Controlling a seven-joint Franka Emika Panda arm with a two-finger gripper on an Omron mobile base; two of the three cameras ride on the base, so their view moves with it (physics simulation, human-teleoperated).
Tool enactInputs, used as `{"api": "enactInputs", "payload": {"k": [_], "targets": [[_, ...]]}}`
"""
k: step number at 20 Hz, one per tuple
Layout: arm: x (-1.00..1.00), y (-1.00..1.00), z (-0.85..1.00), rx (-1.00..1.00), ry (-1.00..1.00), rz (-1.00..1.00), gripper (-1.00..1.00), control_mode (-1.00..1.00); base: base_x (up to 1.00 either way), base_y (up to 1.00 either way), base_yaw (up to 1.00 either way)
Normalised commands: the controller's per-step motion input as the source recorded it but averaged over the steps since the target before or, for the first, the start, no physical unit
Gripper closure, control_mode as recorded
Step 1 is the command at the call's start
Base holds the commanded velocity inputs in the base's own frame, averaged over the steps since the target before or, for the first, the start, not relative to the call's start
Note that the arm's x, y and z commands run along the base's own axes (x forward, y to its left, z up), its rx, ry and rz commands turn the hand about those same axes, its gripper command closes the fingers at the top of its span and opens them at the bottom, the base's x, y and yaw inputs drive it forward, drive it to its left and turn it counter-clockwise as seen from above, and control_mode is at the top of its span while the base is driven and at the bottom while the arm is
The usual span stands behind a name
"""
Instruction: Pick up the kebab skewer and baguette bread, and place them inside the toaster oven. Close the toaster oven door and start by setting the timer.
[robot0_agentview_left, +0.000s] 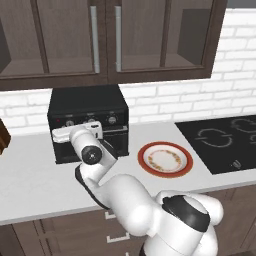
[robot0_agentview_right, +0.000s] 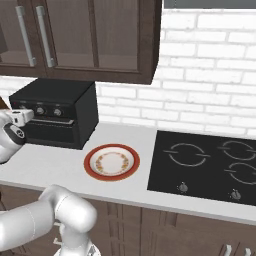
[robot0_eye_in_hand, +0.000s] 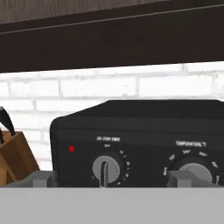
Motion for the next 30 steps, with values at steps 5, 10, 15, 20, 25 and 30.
{"api": "enactInputs", "payload": {"k": [5, 10, 15, 20, 25, 30], "targets": [[-0.01, 0.16, -0.02, -0.01, 0.02, 0.0, -1.0, -1.0, 0.0, 0.0, 0.0], [0.01, 0.0, -0.25, 0.0, 0.0, 0.0, -1.0, -1.0, 0.0, 0.0, 0.0], [0.27, 0.0, -0.14, 0.02, 0.0, 0.0, -1.0, -1.0, 0.0, 0.0, 0.0], [0.51, 0.0, 0.0, 0.0, 0.0, 0.0, -1.0, -1.0, 0.0, 0.0, 0.0], [0.17, 0.02, -0.03, 0.0, 0.0, -0.01, -1.0, -1.0, 0.0, 0.0, 0.0], [0.0, 0.18, -0.07, 0.0, 0.0, -0.04, -1.0, -1.0, 0.0, 0.0, 0.0]]}}
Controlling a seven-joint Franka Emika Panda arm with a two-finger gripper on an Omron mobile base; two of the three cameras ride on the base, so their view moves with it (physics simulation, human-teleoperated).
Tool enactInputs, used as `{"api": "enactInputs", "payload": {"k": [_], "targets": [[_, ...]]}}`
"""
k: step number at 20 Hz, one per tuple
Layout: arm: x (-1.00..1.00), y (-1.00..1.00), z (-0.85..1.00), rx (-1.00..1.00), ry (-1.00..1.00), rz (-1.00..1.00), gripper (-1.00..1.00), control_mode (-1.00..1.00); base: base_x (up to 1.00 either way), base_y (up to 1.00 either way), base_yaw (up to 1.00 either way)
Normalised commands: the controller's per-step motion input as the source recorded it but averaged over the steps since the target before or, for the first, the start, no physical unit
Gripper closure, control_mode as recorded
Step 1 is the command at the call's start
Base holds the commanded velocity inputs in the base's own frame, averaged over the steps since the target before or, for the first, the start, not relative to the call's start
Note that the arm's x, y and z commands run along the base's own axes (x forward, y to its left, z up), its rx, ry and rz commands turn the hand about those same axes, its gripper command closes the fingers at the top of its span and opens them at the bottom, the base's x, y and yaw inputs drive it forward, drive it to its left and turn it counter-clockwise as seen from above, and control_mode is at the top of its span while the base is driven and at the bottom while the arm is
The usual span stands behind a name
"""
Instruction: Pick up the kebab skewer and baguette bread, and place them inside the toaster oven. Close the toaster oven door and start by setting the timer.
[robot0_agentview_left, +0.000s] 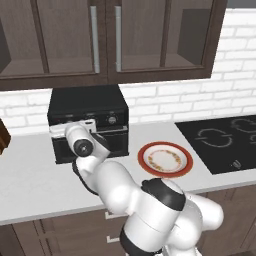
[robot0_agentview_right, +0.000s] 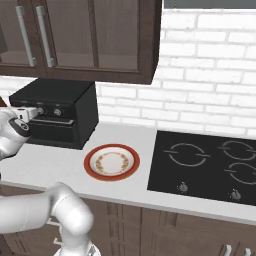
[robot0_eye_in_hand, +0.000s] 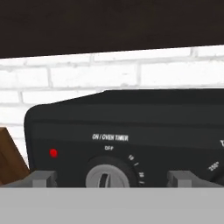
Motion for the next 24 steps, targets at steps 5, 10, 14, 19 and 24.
{"api": "enactInputs", "payload": {"k": [5, 10, 14, 19, 24], "targets": [[0.0, 0.18, 0.0, 0.0, 0.0, -0.07, -1.0, -1.0, 0.0, 0.0, 0.0], [0.0, 0.01, 0.0, 0.0, 0.0, -0.07, -1.0, -1.0, 0.0, 0.0, 0.0], [0.0, 0.0, -0.04, 0.0, 0.0, -0.01, -1.0, -1.0, 0.0, 0.0, 0.0], [0.02, -0.02, -0.05, 0.0, 0.0, 0.0, -1.0, -1.0, 0.0, 0.0, 0.0], [0.07, -0.14, 0.0, 0.01, 0.0, 0.0, -1.0, -1.0, 0.0, 0.0, 0.0]]}}
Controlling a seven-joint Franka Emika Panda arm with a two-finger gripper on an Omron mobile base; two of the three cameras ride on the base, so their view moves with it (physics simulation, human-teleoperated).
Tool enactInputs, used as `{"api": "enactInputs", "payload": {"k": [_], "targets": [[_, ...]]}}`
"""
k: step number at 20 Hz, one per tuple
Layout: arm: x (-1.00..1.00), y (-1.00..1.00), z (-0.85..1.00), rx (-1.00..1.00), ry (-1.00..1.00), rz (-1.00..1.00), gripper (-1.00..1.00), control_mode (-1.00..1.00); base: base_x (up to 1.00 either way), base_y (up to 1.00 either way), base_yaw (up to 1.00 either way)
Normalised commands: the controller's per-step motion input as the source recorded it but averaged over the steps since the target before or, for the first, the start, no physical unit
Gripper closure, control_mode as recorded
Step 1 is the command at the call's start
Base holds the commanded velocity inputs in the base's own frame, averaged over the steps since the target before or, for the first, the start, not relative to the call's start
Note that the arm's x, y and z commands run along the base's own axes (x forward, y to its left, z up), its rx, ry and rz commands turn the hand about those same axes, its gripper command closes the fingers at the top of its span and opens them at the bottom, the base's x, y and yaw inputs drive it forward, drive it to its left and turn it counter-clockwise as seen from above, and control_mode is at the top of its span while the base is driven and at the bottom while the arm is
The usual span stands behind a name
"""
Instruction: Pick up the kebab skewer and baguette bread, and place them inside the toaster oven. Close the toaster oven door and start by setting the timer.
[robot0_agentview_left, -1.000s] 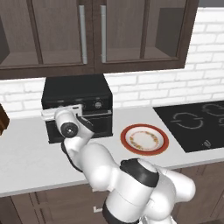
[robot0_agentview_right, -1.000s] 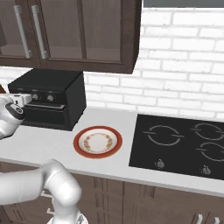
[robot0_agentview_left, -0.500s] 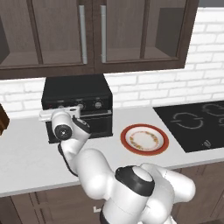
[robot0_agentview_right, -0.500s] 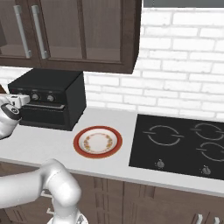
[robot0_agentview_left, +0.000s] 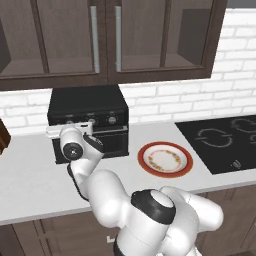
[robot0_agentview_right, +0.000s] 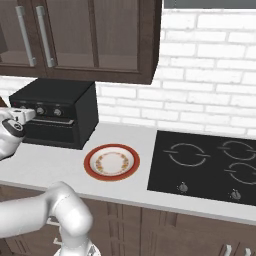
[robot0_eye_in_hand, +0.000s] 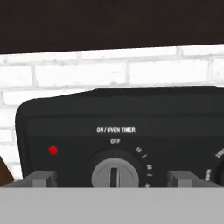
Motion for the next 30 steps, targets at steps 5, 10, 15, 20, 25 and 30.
{"api": "enactInputs", "payload": {"k": [5, 10, 15, 20, 25, 30], "targets": [[0.14, -0.02, 0.0, 0.0, 0.0, 0.0, -1.0, -1.0, 0.0, 0.0, 0.0], [0.0, 0.0, -0.01, 0.0, 0.0, 0.0, -1.0, -1.0, 0.0, 0.0, 0.0], [-0.04, 0.0, 0.0, 0.0, 0.0, 0.0, -1.0, -1.0, 0.0, 0.0, 0.0], [-0.02, 0.0, 0.0, 0.0, 0.0, 0.0, -1.0, -1.0, 0.0, 0.0, 0.0], [0.0, 0.0, 0.0, 0.0, 0.0, 0.0, -1.0, -1.0, 0.0, 0.0, 0.0], [0.0, 0.0, 0.0, 0.0, 0.0, 0.0, -1.0, -1.0, 0.0, 0.0, 0.0]]}}
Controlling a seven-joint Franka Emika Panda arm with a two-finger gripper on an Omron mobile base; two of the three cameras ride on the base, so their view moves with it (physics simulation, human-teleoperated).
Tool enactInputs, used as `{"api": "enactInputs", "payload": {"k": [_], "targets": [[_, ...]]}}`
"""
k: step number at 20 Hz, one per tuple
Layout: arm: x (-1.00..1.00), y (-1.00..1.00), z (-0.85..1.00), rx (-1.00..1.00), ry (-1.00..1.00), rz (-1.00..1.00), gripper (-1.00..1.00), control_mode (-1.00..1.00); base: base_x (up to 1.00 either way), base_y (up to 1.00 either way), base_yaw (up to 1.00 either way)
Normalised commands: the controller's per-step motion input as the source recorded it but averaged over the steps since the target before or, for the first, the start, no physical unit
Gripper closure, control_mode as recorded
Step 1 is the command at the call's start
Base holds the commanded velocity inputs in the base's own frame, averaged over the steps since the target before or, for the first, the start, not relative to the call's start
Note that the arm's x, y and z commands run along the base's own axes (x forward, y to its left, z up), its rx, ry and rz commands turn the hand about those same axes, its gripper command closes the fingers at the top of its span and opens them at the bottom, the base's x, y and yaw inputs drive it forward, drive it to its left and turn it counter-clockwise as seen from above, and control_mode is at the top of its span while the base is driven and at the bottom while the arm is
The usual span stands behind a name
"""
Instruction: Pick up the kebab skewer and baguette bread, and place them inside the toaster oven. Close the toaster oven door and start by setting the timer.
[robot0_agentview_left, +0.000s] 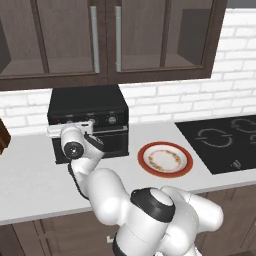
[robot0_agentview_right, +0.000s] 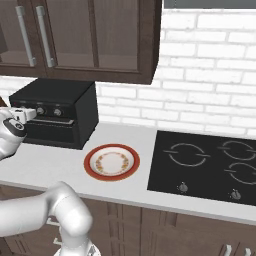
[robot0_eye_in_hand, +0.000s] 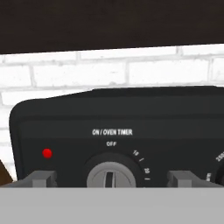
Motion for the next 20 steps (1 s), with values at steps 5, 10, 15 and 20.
{"api": "enactInputs", "payload": {"k": [5, 10, 15, 20], "targets": [[0.0, 0.0, 0.0, 0.0, 0.0, 0.0, -1.0, -1.0, 0.0, 0.0, 0.0], [0.0, 0.0, 0.0, 0.0, 0.0, 0.0, 1.0, -1.0, 0.0, 0.0, 0.0], [0.0, 0.0, 0.0, 0.0, 0.0, 0.0, 1.0, -1.0, 0.0, 0.0, 0.0], [0.0, 0.0, 0.0, 0.0, 0.0, 0.0, 1.0, -1.0, 0.0, 0.0, 0.0]]}}
